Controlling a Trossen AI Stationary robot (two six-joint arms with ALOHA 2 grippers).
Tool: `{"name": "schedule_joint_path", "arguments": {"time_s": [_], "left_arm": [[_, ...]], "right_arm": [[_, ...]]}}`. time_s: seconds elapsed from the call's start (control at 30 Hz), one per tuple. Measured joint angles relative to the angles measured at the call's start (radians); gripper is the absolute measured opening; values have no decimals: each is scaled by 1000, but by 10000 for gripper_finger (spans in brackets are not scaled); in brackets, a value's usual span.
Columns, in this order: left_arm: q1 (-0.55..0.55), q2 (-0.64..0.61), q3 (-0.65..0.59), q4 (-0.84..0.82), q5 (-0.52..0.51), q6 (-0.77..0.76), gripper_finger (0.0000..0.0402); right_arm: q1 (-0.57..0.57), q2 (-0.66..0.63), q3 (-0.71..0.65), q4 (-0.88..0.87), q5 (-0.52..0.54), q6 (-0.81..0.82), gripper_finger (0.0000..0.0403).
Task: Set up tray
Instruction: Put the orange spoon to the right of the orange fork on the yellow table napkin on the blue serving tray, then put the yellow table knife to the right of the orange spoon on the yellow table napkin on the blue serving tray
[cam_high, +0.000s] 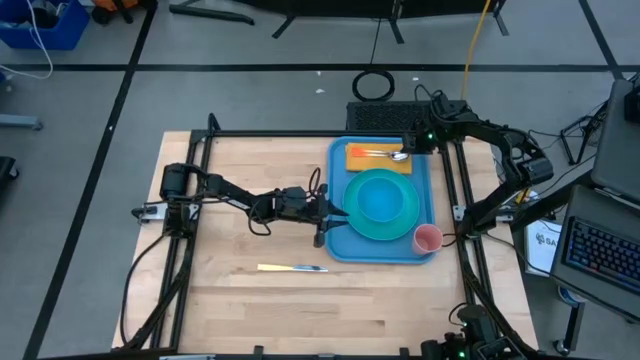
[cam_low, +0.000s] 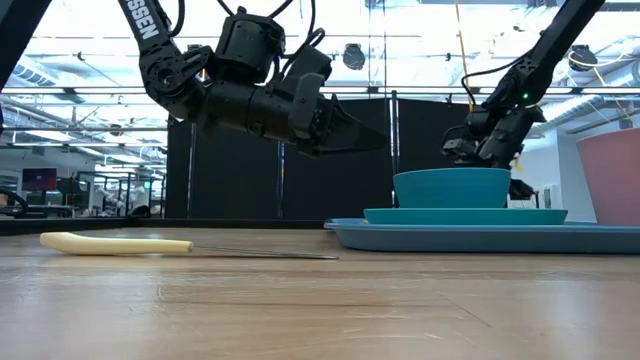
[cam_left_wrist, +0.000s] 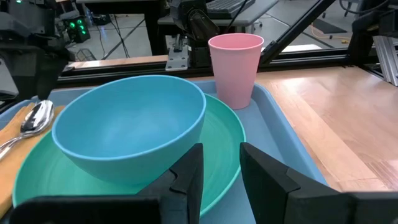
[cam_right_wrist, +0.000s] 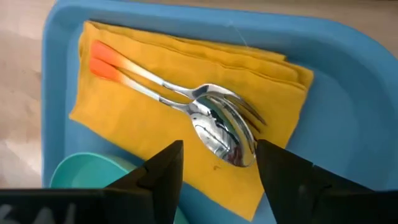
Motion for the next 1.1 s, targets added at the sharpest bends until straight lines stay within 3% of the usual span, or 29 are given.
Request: {"name": "schedule_joint_path", "arguments": {"time_s": [0.63, 1.1], "left_arm": [[0, 0, 0, -3, 0, 7, 108], [0, 0, 0, 4, -7, 9, 108]], "right_arm": [[0, -27, 0, 62, -4, 9, 194], [51, -302, 0, 144, -1, 3, 188]]}}
